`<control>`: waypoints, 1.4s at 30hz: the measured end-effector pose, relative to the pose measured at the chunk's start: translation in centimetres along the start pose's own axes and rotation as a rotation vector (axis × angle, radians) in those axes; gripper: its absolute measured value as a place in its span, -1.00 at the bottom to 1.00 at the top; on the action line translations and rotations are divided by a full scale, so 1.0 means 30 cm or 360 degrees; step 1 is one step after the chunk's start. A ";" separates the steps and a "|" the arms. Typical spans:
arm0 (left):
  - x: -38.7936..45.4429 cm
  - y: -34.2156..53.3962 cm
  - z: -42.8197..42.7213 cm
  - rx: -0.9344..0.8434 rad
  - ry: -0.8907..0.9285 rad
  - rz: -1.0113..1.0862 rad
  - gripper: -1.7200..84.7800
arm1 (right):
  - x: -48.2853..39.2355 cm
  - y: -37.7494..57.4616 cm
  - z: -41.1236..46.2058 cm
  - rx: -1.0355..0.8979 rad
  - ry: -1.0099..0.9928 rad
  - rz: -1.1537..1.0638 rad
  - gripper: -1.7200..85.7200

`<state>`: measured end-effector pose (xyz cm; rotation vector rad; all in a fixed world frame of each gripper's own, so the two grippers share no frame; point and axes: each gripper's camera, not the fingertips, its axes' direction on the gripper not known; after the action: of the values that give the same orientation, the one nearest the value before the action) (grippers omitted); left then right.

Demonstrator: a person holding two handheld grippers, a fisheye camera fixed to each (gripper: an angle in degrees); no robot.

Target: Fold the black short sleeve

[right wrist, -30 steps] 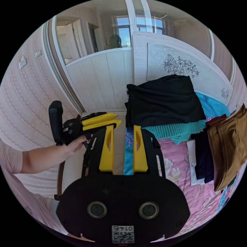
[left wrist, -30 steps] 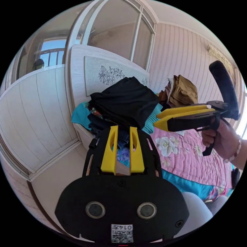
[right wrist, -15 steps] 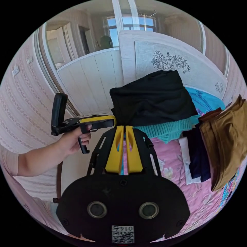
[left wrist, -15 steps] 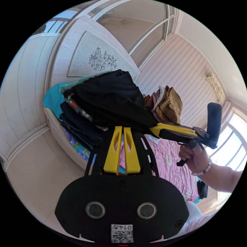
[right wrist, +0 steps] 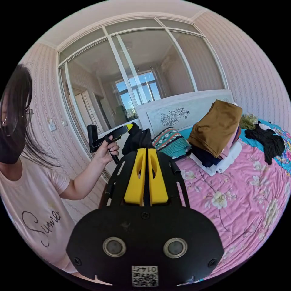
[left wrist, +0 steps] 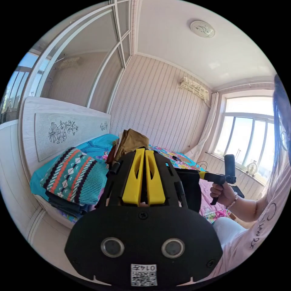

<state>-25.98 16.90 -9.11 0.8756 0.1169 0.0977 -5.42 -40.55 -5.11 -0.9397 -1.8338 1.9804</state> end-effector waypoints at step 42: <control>1.337 0.792 1.422 -0.1396 0.0804 0.0123 -0.98 | 0.673 0.543 -1.408 -0.0934 0.1362 0.0977 -0.82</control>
<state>18.86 4.98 33.78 -0.0375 0.4724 0.4084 9.50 2.15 -25.39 -2.2874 -1.6756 0.8939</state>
